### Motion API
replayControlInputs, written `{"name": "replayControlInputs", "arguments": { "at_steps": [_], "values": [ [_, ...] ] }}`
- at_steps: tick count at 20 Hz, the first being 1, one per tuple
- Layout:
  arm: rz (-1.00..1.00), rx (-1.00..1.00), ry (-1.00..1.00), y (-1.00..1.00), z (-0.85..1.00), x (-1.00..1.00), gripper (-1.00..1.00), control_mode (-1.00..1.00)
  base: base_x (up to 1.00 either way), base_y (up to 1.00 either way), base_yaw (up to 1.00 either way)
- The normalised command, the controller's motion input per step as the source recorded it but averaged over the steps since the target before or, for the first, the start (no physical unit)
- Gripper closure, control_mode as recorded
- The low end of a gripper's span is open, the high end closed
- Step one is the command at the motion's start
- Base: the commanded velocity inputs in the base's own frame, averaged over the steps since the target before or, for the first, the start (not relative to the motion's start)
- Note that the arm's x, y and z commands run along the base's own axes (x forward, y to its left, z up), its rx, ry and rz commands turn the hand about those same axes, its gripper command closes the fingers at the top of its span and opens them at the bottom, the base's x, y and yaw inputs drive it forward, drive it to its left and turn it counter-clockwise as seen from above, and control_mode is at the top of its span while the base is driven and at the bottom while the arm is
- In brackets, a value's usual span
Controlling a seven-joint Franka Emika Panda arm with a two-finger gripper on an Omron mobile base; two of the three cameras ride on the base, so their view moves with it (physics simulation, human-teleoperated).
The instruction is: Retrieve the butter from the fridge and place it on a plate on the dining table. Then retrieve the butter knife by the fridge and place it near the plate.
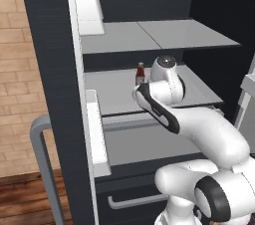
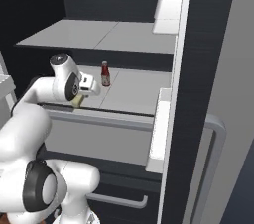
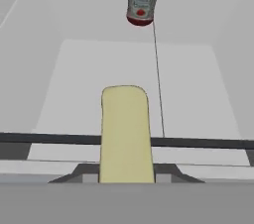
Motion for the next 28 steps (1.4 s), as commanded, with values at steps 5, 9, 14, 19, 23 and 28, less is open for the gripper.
{"name": "replayControlInputs", "arguments": {
  "at_steps": [5,9,14,19,23,28],
  "values": [
    [0.0,-0.01,0.34,-0.04,0.25,-0.65,1.0,-1.0,0.0,0.0,0.0],
    [0.0,-0.11,0.27,-0.01,0.01,-0.5,1.0,-1.0,0.0,0.0,0.0],
    [-0.04,-0.08,0.0,-0.17,0.0,-0.48,1.0,-1.0,0.0,0.0,0.0],
    [-0.03,0.0,-0.19,-0.3,0.0,-0.43,1.0,-1.0,0.0,0.0,0.0],
    [0.0,0.04,-0.07,-0.32,0.0,-0.19,1.0,-1.0,0.0,0.0,0.0],
    [0.0,0.11,0.0,-0.39,0.0,0.0,1.0,-1.0,0.0,0.0,0.0]
  ]
}}
